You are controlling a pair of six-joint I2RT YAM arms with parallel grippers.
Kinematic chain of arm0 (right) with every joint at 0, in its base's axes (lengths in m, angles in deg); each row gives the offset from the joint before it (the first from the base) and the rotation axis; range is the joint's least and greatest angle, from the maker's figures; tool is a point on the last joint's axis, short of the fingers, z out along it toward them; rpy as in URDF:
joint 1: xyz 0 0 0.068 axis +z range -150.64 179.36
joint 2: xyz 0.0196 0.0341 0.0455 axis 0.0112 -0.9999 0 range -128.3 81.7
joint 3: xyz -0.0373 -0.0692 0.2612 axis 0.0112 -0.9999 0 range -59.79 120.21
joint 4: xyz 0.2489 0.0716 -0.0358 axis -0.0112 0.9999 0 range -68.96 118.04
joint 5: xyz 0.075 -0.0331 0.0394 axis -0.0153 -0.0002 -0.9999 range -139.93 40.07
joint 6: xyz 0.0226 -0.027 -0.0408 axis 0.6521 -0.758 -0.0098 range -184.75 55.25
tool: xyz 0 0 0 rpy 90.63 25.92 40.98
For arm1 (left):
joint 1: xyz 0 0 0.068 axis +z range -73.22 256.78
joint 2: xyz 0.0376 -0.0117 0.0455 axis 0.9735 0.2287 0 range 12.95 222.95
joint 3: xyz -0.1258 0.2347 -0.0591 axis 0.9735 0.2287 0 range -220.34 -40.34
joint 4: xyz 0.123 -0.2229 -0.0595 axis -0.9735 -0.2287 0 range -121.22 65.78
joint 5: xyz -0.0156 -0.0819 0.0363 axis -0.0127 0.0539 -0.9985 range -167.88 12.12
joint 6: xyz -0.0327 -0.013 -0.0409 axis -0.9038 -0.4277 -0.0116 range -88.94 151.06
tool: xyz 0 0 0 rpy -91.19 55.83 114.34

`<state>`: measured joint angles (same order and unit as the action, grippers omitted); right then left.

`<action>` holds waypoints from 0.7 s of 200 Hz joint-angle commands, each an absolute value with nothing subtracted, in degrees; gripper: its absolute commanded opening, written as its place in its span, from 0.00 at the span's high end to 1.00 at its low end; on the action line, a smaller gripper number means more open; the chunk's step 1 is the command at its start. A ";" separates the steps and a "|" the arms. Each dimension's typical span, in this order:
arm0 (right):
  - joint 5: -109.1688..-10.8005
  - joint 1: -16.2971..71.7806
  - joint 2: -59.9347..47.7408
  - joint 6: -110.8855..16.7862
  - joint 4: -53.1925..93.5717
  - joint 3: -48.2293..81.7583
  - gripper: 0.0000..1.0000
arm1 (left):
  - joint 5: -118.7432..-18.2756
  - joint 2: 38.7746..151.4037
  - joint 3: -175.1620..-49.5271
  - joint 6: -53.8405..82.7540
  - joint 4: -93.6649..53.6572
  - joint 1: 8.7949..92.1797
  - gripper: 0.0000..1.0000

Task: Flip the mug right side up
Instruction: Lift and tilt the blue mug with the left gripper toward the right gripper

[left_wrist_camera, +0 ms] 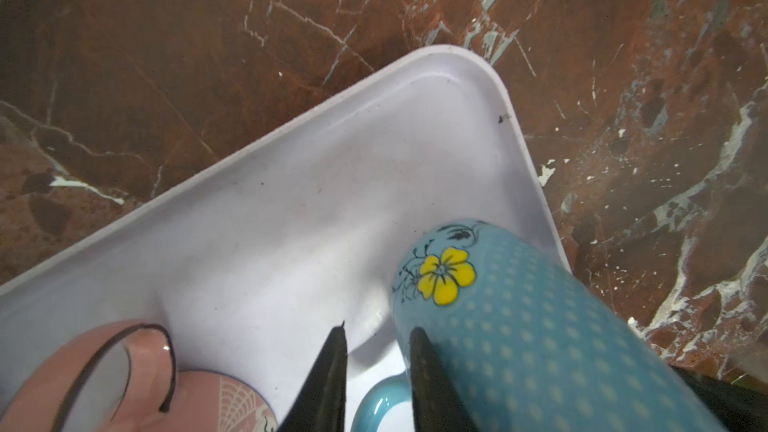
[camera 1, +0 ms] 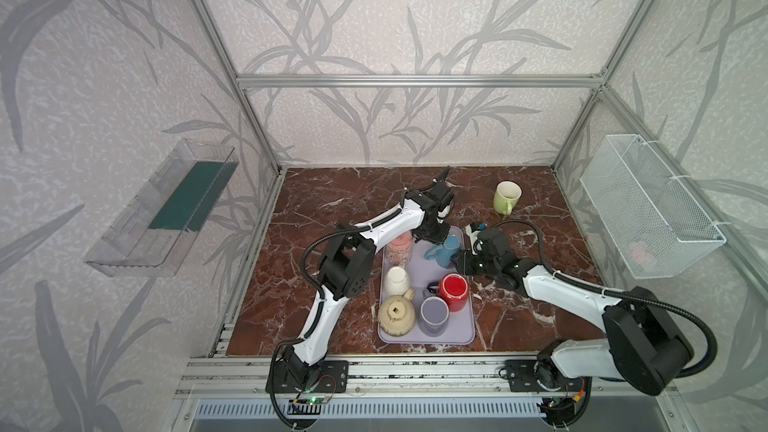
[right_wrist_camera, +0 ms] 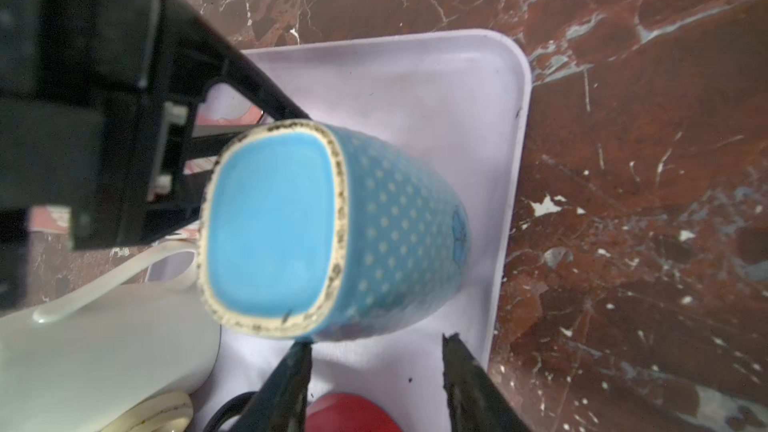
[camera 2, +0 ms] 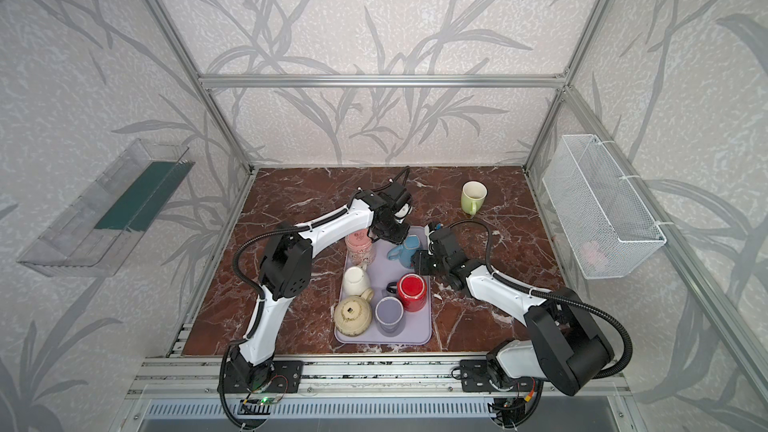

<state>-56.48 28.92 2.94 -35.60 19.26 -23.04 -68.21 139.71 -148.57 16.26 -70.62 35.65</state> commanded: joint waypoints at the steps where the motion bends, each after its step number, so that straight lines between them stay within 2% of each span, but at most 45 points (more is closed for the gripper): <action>1: -57.01 27.59 1.39 -36.01 17.70 -20.42 0.49 | -68.74 135.48 -145.29 14.53 -68.25 35.64 0.74; 40: -57.58 26.89 0.33 -36.67 17.70 -19.69 0.49 | -70.02 132.15 -139.75 12.84 -64.78 35.64 0.74; 89: -57.59 25.40 2.93 -38.47 18.34 -21.48 0.49 | -74.65 124.07 -133.45 14.63 -62.56 35.64 0.67; 140: -59.10 25.11 6.66 -38.05 18.75 -22.69 0.49 | -75.44 117.74 -135.01 21.63 -70.58 35.64 0.60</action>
